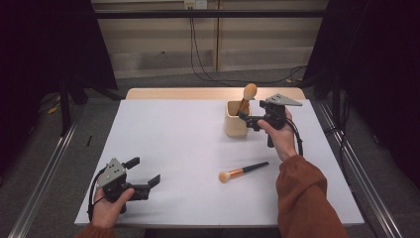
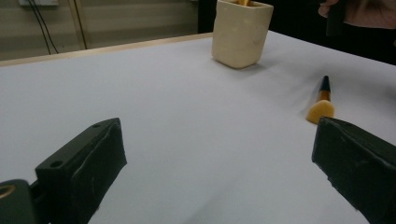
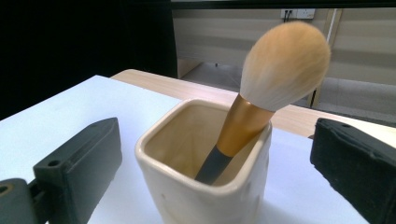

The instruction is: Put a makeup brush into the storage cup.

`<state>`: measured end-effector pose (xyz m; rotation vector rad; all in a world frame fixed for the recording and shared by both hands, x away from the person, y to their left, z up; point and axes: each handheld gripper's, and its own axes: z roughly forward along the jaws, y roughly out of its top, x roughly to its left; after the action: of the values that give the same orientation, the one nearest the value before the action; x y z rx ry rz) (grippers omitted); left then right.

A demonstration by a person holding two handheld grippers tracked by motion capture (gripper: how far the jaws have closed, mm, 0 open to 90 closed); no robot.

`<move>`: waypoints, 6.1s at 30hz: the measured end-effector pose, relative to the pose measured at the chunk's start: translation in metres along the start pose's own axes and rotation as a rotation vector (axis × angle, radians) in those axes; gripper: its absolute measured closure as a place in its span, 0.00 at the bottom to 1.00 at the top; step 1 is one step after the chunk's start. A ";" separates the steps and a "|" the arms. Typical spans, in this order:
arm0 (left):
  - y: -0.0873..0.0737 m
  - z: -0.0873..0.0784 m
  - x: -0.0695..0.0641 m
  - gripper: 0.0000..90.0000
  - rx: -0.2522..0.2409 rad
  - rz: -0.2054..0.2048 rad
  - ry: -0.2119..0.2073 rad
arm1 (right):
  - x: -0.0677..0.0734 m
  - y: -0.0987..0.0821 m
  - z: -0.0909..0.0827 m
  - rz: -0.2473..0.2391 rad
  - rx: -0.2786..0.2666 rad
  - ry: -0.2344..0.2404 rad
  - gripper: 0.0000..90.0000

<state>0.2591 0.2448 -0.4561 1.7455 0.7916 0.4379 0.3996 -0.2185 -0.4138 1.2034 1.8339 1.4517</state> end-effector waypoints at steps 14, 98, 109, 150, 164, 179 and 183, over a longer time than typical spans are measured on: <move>0.001 -0.003 0.000 0.03 -0.021 -0.003 0.008 | 0.003 -0.016 -0.029 0.021 -0.017 -0.004 0.01; 0.000 -0.011 -0.005 0.03 -0.036 -0.012 0.018 | 0.026 -0.094 -0.167 0.007 -0.023 0.024 0.01; 0.000 -0.011 -0.003 0.03 -0.034 -0.016 0.024 | 0.032 -0.079 -0.145 -0.027 -0.018 0.029 0.02; -0.001 -0.011 -0.004 0.03 -0.033 -0.017 0.009 | 0.042 -0.025 -0.064 -0.166 0.157 0.162 0.00; -0.001 -0.010 -0.003 0.03 -0.023 0.002 0.009 | 0.034 -0.025 -0.060 -0.175 0.439 0.269 0.02; -0.001 -0.010 -0.003 0.03 -0.024 0.003 0.012 | 0.045 -0.021 -0.044 -0.321 0.697 0.328 0.03; -0.001 -0.010 -0.003 0.03 -0.020 0.004 0.010 | 0.048 -0.023 -0.040 -0.351 0.756 0.348 0.04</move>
<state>0.2499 0.2503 -0.4538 1.7276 0.7888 0.4564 0.3365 -0.1975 -0.4167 0.8768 2.8124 0.8124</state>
